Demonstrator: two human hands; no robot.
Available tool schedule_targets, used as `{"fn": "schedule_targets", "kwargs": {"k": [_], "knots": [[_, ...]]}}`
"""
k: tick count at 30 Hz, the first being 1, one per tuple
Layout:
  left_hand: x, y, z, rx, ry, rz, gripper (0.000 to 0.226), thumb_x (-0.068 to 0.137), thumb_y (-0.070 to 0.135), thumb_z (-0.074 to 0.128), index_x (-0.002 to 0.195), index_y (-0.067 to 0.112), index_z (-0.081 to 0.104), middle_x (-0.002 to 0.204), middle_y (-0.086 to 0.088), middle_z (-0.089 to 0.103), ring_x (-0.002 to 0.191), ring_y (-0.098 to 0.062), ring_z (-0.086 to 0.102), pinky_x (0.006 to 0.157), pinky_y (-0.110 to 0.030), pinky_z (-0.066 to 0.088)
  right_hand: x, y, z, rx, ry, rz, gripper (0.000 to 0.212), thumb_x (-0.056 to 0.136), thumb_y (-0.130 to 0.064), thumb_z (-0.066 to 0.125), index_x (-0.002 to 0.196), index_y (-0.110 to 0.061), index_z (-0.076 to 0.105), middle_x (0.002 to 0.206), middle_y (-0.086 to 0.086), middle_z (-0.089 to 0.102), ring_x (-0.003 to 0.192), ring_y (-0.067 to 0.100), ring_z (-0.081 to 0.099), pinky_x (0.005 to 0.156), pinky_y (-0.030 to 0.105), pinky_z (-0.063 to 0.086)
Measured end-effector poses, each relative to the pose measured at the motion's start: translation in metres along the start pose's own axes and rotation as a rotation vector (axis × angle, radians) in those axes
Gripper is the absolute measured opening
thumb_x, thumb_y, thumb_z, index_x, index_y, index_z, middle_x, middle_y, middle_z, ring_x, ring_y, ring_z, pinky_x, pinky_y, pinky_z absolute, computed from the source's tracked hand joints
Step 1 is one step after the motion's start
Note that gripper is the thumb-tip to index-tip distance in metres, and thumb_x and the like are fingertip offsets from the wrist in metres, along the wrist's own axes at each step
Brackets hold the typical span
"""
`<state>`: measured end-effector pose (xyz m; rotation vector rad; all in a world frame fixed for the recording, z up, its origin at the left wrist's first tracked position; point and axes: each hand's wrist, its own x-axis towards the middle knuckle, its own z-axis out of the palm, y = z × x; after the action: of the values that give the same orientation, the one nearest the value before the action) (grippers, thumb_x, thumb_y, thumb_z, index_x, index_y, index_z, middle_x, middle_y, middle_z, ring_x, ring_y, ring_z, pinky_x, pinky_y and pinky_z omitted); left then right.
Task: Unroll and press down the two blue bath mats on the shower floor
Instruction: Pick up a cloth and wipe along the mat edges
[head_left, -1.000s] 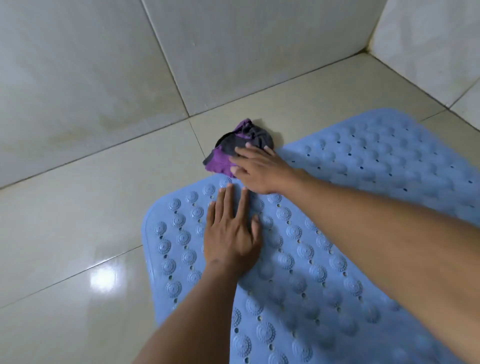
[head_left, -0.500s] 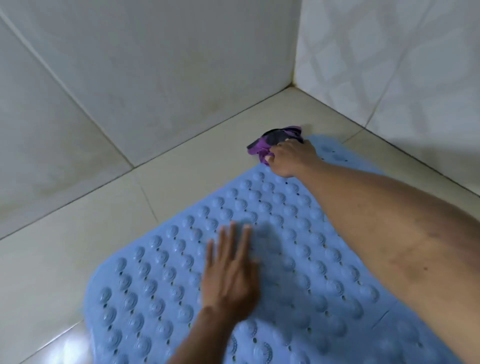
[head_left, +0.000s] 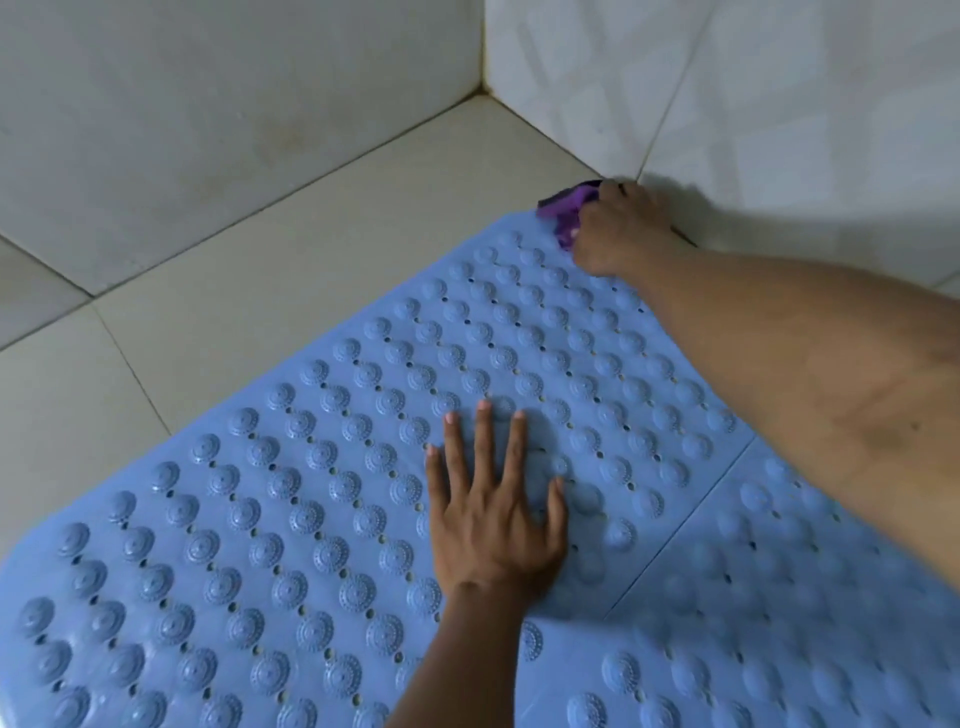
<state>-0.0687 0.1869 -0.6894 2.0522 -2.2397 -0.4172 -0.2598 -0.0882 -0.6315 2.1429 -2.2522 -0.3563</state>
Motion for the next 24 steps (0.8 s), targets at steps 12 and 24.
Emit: {"fn": "schedule_targets", "kwargs": {"k": [12, 24], "knots": [[0.0, 0.0, 0.001, 0.023, -0.003, 0.015, 0.076, 0.096, 0.068, 0.017, 0.163, 0.033, 0.007, 0.171, 0.001, -0.009, 0.156, -0.028, -0.015, 0.126, -0.052, -0.001, -0.129, 0.142, 0.056, 0.163, 0.015, -0.131, 0.02, 0.078, 0.0, 0.067, 0.098, 0.002, 0.072, 0.114, 0.026, 0.058, 0.106, 0.046, 0.055, 0.083, 0.046, 0.051], [-0.022, 0.076, 0.013, 0.199, -0.267, 0.706, 0.072, 0.092, 0.07, -0.004, 0.159, 0.042, -0.008, 0.168, 0.002, -0.021, 0.152, -0.033, -0.026, 0.124, -0.054, -0.011, -0.31, 0.263, 0.096, 0.228, -0.111, 0.224, 0.019, 0.085, -0.001, 0.061, 0.102, -0.002, 0.07, 0.115, 0.02, 0.058, 0.11, 0.04, 0.054, 0.09, 0.041, 0.048]]}}
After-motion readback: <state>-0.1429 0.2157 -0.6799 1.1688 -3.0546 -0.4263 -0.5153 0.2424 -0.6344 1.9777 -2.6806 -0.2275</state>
